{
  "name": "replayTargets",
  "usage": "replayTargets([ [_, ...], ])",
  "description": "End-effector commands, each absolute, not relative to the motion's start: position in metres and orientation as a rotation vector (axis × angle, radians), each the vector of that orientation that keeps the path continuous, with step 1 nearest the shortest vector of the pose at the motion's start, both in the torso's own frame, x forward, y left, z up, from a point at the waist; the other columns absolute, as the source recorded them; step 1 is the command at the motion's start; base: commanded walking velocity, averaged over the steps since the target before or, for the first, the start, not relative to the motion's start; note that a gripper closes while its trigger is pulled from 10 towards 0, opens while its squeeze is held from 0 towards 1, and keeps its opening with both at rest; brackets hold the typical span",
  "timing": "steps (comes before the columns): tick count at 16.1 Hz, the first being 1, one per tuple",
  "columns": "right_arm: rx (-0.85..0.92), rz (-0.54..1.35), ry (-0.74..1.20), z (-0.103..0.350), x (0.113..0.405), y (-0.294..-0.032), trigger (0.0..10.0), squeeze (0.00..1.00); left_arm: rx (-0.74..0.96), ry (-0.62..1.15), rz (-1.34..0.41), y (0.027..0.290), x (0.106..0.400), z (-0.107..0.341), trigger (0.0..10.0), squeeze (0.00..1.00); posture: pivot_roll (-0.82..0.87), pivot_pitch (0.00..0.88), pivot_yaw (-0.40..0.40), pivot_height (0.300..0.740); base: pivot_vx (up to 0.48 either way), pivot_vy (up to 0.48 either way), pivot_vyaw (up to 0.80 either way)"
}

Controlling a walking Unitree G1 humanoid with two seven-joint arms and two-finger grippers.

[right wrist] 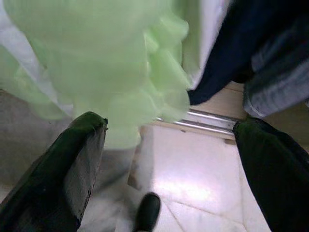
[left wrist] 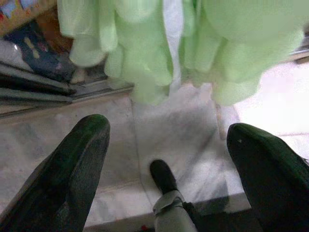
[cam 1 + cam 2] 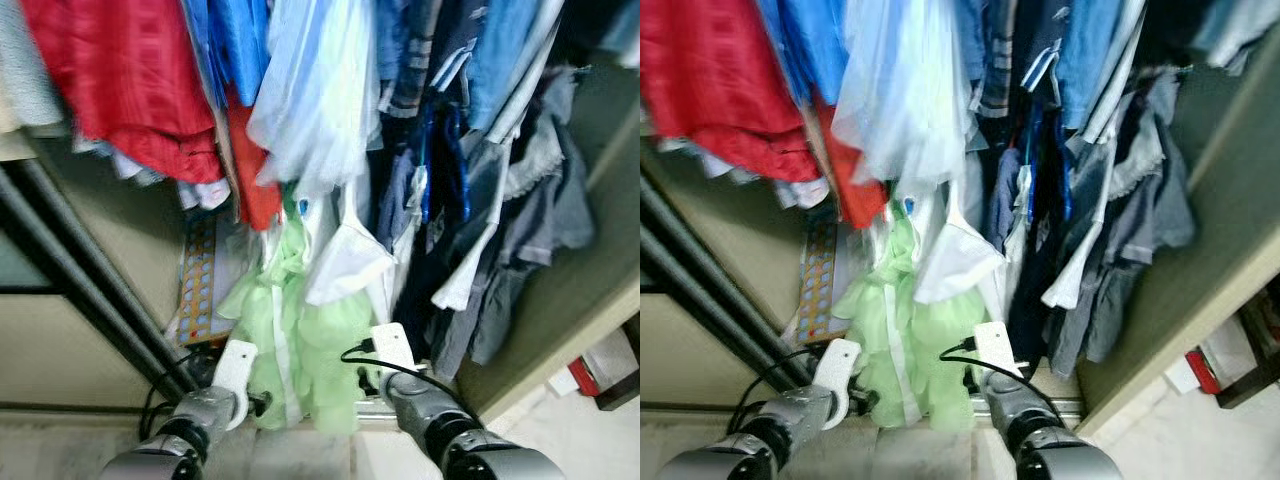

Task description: Clean up the room

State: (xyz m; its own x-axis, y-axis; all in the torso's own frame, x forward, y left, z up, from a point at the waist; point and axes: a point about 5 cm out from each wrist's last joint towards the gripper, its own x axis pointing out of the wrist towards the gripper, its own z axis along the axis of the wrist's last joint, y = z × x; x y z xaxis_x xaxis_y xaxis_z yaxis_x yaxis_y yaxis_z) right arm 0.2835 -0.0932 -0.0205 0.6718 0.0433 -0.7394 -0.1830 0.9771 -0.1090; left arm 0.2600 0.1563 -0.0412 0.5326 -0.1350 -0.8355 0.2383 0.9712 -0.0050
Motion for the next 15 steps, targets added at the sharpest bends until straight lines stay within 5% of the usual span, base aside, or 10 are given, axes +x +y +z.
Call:
replayTargets([
  [1, -0.194, 0.101, 0.828, -0.0208, 0.2845, -0.1029, 10.0, 0.0, 0.109, 0.963, -0.246, 0.1489, 0.2655, -0.0373, 10.0, 0.0, -0.14, 0.0, 0.036, 0.74, 0.394, 0.0, 0.0],
  [11, -0.208, 0.124, 0.816, -0.0196, 0.2861, -0.1032, 10.0, 0.0, 0.122, 0.97, -0.235, 0.1493, 0.2648, -0.038, 10.0, 0.0, -0.14, 0.0, 0.028, 0.74, 0.072, 0.0, 0.0],
  [15, -0.224, 0.151, 0.802, -0.0188, 0.2866, -0.1006, 10.0, 0.0, 0.124, 0.973, -0.233, 0.15, 0.2637, -0.0388, 10.0, 0.0, -0.14, 0.0, 0.028, 0.74, 0.0, 0.0, 0.8],
])
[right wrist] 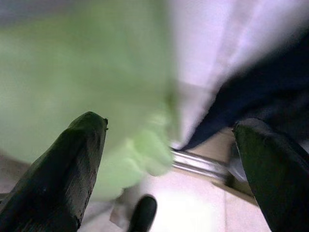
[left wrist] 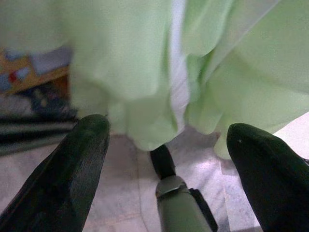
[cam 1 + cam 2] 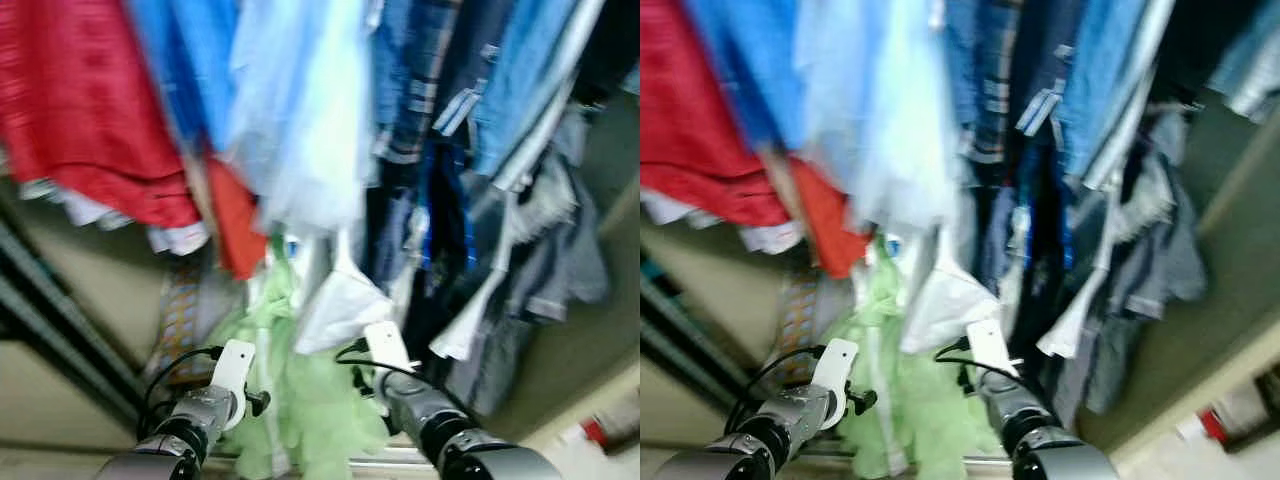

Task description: Clean up the room

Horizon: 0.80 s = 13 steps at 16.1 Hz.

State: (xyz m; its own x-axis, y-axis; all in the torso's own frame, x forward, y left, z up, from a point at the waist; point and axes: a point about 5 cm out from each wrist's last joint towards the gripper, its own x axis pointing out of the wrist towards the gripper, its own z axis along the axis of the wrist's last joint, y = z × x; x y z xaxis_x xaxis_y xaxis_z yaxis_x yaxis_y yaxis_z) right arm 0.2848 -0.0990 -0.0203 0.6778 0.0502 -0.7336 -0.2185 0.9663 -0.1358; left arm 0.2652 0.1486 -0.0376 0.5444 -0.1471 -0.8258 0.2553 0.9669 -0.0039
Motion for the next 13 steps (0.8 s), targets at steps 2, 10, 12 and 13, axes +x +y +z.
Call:
replayTargets([
  [2, -0.218, 0.153, 0.805, -0.0194, 0.2859, -0.1002, 10.0, 0.0, 0.124, 0.975, -0.233, 0.1498, 0.2632, -0.0392, 10.0, 0.0, -0.13, 0.0, 0.026, 0.74, 0.0, 0.0, 0.8],
  [10, -0.222, 0.171, 0.804, -0.0203, 0.2845, -0.098, 10.0, 0.0, 0.129, 0.979, -0.234, 0.1498, 0.2622, -0.04, 10.0, 0.0, -0.13, 0.0, 0.025, 0.74, 0.0, 0.0, 0.8],
  [12, -0.224, 0.173, 0.803, -0.0201, 0.2847, -0.0979, 10.0, 0.0, 0.13, 0.979, -0.235, 0.1497, 0.2624, -0.0399, 10.0, 0.0, -0.13, 0.0, 0.023, 0.74, 0.0, 0.0, 0.8],
  [13, -0.225, 0.175, 0.802, -0.02, 0.2848, -0.0977, 10.0, 0.0, 0.13, 0.979, -0.235, 0.1496, 0.2624, -0.0399, 10.0, 0.0, -0.13, 0.0, 0.023, 0.74, 0.0, 0.0, 0.8],
])
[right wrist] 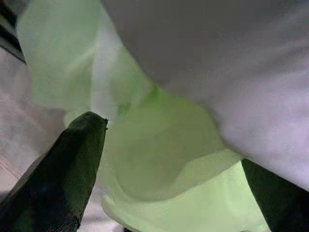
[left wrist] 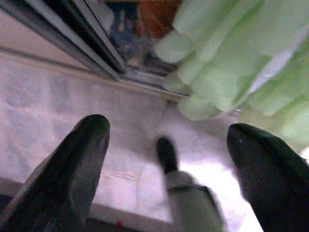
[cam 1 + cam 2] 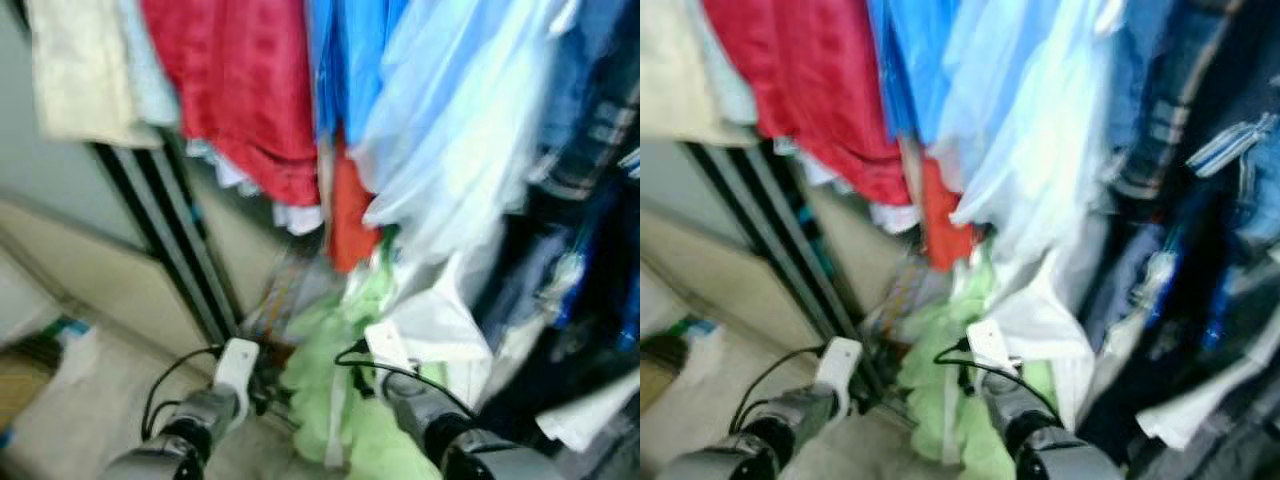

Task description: Clean up the room

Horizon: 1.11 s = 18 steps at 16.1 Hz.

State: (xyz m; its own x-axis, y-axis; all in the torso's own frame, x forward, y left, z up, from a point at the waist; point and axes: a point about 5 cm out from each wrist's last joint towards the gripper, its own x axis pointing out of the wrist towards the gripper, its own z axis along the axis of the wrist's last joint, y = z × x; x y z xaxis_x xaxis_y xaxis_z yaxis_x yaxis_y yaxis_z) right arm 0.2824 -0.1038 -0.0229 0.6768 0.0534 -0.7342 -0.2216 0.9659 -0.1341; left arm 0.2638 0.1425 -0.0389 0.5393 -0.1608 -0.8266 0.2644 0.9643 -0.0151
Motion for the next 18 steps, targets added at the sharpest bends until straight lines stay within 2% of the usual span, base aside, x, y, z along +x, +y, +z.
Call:
replayTargets([
  [1, -0.224, 0.175, 0.802, -0.0198, 0.2851, -0.0976, 10.0, 0.0, 0.13, 0.978, -0.235, 0.1495, 0.2625, -0.0397, 10.0, 0.0, -0.13, 0.0, 0.022, 0.74, 0.0, 0.0, 0.8],
  [18, -0.221, 0.193, 0.786, -0.0164, 0.2884, -0.0947, 10.0, 0.0, 0.169, 0.943, -0.22, 0.1514, 0.2695, -0.0346, 10.0, 0.0, -0.13, 0.0, 0.021, 0.74, 0.0, 0.0, 0.8],
])
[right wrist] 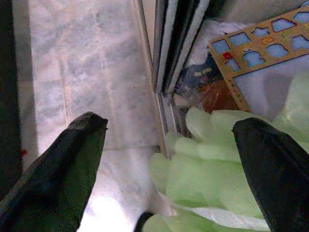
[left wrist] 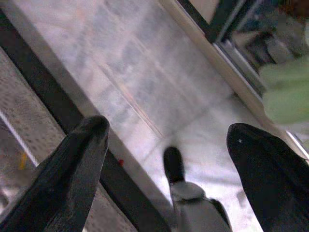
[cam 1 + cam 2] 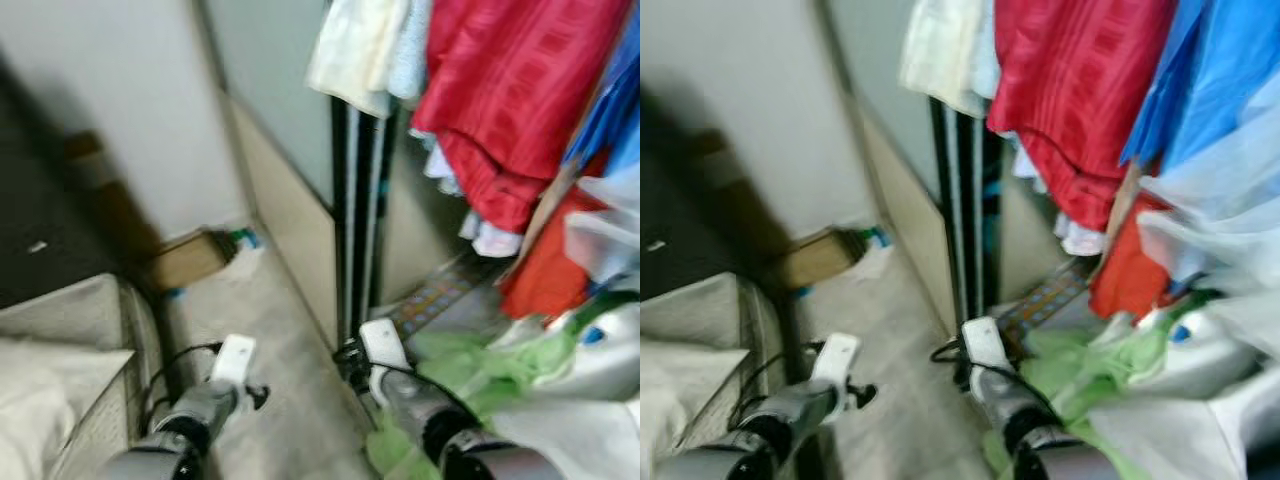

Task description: Clean up the room

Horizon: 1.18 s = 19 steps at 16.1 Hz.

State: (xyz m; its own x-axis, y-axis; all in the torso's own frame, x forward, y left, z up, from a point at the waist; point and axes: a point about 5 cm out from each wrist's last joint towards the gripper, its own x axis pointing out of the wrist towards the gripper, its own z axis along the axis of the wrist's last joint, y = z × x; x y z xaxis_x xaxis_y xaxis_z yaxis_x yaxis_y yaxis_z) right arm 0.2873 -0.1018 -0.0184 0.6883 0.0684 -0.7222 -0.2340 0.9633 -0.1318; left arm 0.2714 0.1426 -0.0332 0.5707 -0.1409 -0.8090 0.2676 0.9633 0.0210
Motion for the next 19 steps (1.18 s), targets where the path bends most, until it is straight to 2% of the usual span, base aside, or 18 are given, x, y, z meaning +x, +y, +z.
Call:
replayTargets([
  [1, -0.216, 0.2, 0.779, -0.015, 0.289, -0.093, 10.0, 0.0, 0.198, 0.915, -0.225, 0.15, 0.274, -0.031, 10.0, 0.0, -0.12, 0.0, 0.018, 0.74, 0.0, 0.0, 0.8],
  [4, -0.237, 0.239, 0.7, -0.002, 0.302, -0.087, 10.0, 0.0, 0.155, 0.841, -0.244, 0.141, 0.294, -0.014, 10.0, 0.0, -0.1, 0.0, 0.01, 0.74, 0.0, 0.0, 0.8],
  [6, -0.127, 0.199, 0.646, 0.013, 0.317, -0.09, 10.0, 0.0, 0.116, 0.795, -0.252, 0.144, 0.303, -0.004, 10.0, 0.0, -0.1, 0.0, 0.01, 0.74, 0.0, 0.0, 0.8],
  [9, -0.097, 0.207, 0.57, 0.027, 0.328, -0.096, 10.0, 0.0, 0.079, 0.74, -0.266, 0.149, 0.307, 0.002, 10.0, 0.0, -0.09, 0.0, 0.008, 0.74, 0.0, 0.0, 0.8],
  [13, -0.091, 0.197, 0.493, 0.034, 0.332, -0.117, 10.0, 0.0, 0.091, 0.608, -0.069, 0.192, 0.283, 0.012, 10.0, 0.0, -0.08, 0.0, 0.014, 0.74, 0.0, 0.0, 0.8],
  [14, -0.083, 0.188, 0.484, 0.035, 0.332, -0.12, 10.0, 0.0, 0.069, 0.602, -0.045, 0.196, 0.278, 0.014, 10.0, 0.0, -0.08, 0.0, 0.014, 0.74, 0.0, 0.0, 0.8],
  [16, -0.1, 0.159, 0.401, 0.047, 0.333, -0.139, 10.0, 0.0, -0.017, 0.45, 0.069, 0.207, 0.263, 0.035, 10.0, 0.0, -0.07, 0.0, 0.013, 0.74, 0.0, 0.0, 0.8],
  [18, -0.08, 0.155, 0.315, 0.061, 0.333, -0.15, 10.0, 0.0, -0.075, 0.213, 0.075, 0.209, 0.261, 0.063, 10.0, 0.0, -0.08, 0.0, 0.016, 0.74, 0.0, 0.0, 0.8],
  [19, -0.068, 0.152, 0.267, 0.068, 0.332, -0.155, 10.0, 0.0, -0.041, 0.155, 0.033, 0.205, 0.258, 0.073, 10.0, 0.0, -0.07, 0.0, 0.017, 0.74, 0.0, 0.0, 0.8],
])
